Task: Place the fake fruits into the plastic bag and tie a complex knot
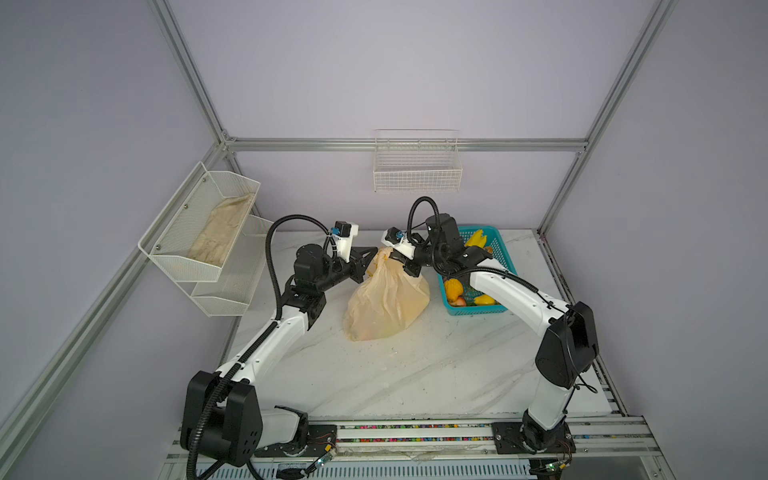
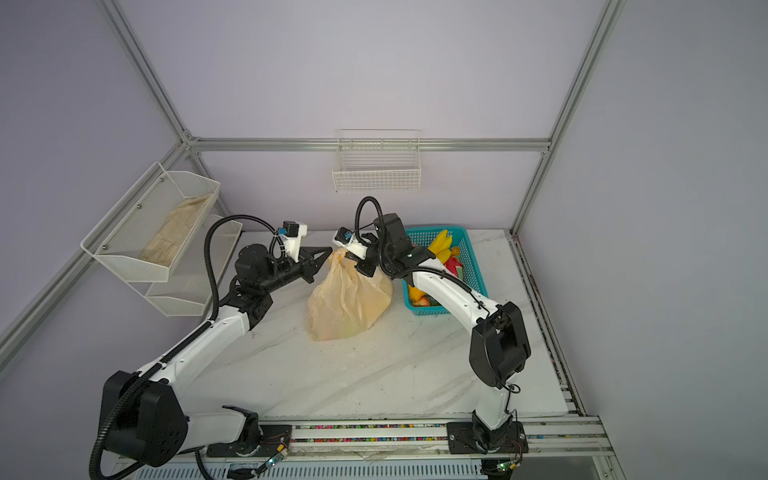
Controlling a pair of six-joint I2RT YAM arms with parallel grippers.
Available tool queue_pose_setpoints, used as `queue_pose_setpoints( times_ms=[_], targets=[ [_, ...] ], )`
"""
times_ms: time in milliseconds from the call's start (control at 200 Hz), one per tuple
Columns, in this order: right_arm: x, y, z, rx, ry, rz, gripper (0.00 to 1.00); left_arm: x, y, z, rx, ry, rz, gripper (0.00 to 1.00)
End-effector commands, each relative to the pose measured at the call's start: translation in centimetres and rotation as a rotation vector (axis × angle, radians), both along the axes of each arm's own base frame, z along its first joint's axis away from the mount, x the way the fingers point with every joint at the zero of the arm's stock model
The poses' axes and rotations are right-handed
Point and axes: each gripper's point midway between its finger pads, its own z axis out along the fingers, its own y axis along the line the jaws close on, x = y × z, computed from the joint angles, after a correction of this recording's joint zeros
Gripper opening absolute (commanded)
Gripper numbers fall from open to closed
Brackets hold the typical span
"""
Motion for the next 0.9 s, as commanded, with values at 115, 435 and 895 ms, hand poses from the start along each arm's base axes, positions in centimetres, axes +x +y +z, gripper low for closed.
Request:
queue_pose_setpoints(
  times_ms=[115,435,895],
  targets=[
    [-1.0,0.0,3.9,0.134,-0.109,0.011,0.0,-0.6,0.7,1.6,-0.039,-0.062,0.045,0.14],
    [-1.0,-0.2,3.5,0.155,-0.121,-0.003,0.0,-0.8,1.5,2.1,-0.12,-0.019,0.029,0.48],
    [-0.4,-0.4,3.1,0.145,-0.115,-0.034,0.0,0.4,0.5,-0.2,-0.198,0.191,-0.09,0.63]
  ],
)
